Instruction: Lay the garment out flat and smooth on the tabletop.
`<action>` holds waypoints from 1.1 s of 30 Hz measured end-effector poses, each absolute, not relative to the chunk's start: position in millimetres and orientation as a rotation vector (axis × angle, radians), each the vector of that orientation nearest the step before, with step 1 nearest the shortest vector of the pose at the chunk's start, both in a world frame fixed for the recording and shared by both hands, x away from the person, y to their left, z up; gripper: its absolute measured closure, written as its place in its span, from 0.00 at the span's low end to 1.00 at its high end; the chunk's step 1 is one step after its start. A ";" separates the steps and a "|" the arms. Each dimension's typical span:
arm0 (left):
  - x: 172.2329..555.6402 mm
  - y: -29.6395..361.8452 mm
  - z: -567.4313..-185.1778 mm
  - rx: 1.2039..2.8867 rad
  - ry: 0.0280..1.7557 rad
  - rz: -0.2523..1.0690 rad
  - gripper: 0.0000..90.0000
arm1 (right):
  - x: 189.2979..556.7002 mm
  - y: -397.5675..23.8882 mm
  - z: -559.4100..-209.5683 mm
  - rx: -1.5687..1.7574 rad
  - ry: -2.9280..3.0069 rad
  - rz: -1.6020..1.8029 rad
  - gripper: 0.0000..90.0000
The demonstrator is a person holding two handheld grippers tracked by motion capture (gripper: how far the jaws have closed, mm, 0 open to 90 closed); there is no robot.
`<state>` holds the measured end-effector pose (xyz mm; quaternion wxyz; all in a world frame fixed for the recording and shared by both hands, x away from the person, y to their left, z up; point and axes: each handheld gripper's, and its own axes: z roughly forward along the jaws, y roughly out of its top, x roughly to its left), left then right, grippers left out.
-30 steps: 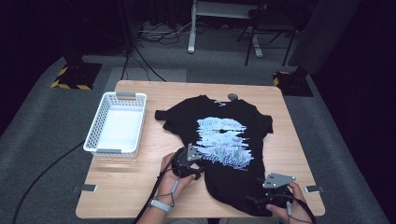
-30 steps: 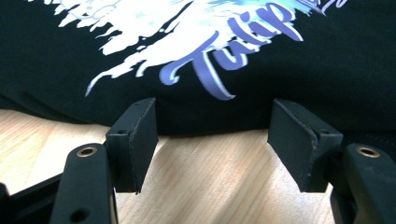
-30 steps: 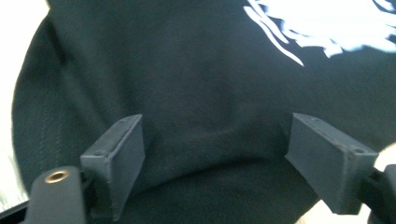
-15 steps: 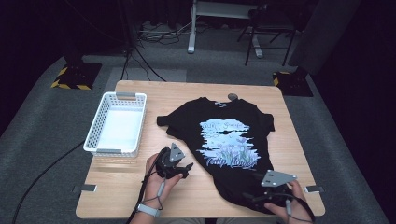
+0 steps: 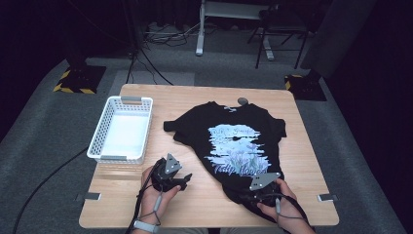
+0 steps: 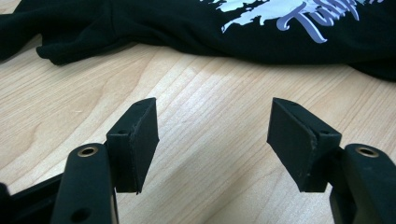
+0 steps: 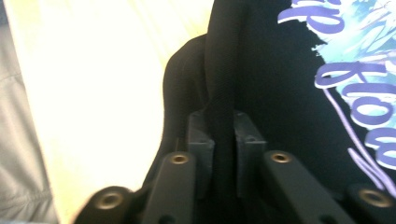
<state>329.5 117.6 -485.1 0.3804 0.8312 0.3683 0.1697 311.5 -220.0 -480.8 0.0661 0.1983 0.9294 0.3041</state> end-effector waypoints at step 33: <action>339.8 22.2 -473.7 2.175 0.643 0.324 0.37 | 319.0 -351.1 -439.7 1.242 2.314 1.184 0.28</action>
